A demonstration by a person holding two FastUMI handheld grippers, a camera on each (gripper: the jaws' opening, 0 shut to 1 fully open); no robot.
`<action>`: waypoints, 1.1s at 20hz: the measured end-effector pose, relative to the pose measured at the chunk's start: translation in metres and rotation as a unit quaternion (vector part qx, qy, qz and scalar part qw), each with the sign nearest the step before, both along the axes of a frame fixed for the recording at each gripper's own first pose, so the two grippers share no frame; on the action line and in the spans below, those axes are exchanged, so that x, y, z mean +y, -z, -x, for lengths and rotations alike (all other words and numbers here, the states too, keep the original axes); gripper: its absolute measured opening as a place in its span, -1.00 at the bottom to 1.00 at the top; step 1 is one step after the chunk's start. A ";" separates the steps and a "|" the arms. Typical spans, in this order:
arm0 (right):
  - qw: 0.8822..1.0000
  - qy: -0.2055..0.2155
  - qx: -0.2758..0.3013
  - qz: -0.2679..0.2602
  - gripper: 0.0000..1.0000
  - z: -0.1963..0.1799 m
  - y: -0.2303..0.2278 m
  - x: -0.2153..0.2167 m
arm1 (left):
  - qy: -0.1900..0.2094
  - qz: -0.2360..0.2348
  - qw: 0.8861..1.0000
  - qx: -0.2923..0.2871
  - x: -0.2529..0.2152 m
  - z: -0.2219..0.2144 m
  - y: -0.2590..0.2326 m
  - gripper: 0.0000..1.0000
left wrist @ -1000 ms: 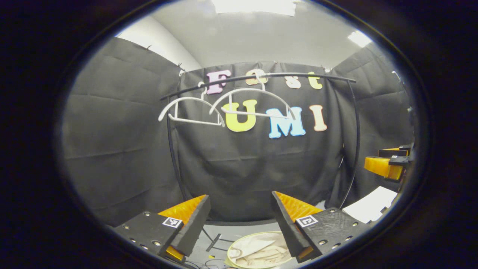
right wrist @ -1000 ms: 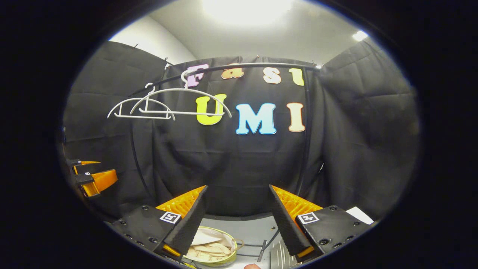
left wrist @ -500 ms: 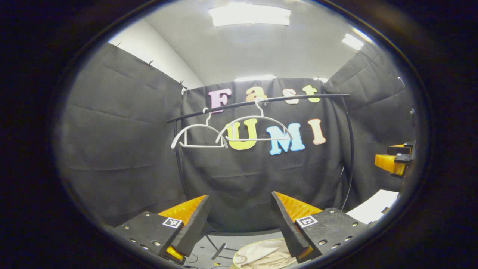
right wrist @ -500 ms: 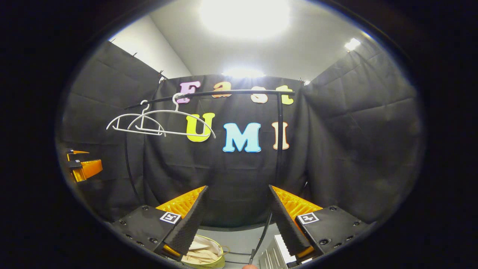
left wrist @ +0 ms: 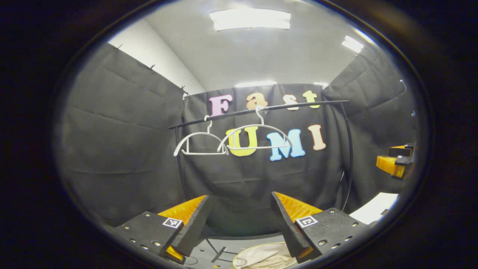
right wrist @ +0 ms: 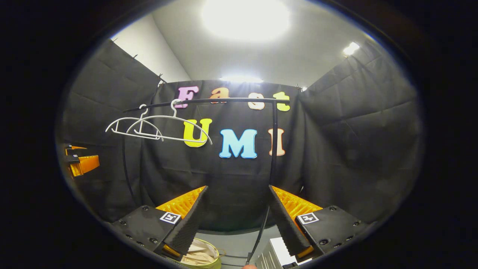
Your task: Grasp the clothes on the hanger with both hands and then place them into the laundry hamper below.
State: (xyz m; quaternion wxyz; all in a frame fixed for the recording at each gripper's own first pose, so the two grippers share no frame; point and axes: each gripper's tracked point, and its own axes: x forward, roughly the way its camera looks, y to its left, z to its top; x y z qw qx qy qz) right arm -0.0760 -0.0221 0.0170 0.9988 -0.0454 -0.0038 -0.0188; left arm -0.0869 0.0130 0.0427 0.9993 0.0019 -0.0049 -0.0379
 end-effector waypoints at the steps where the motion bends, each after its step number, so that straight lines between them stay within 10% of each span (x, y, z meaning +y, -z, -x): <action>1: 1.000 0.000 0.001 0.000 0.94 0.000 0.001 0.000 | -0.002 -0.001 1.000 -0.002 0.000 0.001 -0.002 0.90; 22: 1.000 0.005 -0.012 -0.004 0.94 -0.034 -0.005 -0.006 | -0.005 -0.004 1.000 -0.013 -0.007 -0.029 0.006 0.90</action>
